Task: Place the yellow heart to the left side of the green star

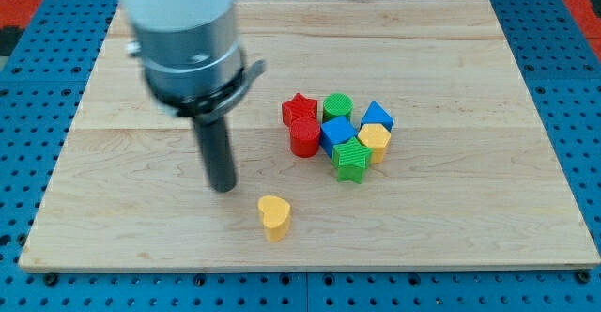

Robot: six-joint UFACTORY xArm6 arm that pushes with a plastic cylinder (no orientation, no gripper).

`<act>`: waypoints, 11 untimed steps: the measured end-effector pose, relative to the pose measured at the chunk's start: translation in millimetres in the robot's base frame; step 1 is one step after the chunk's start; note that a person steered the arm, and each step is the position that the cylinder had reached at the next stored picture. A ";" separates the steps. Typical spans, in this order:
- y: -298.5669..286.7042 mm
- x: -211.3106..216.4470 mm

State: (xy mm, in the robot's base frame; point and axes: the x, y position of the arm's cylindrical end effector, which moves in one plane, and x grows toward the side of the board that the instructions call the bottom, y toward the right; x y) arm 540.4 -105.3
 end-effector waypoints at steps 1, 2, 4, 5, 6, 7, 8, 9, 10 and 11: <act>6.9 46.9; 51.7 65.3; 67.1 42.1; 73.6 28.3; 94.5 13.4; 105.9 -6.3; 106.5 -16.9; 108.7 -23.7; 111.2 -30.5; 111.3 -28.3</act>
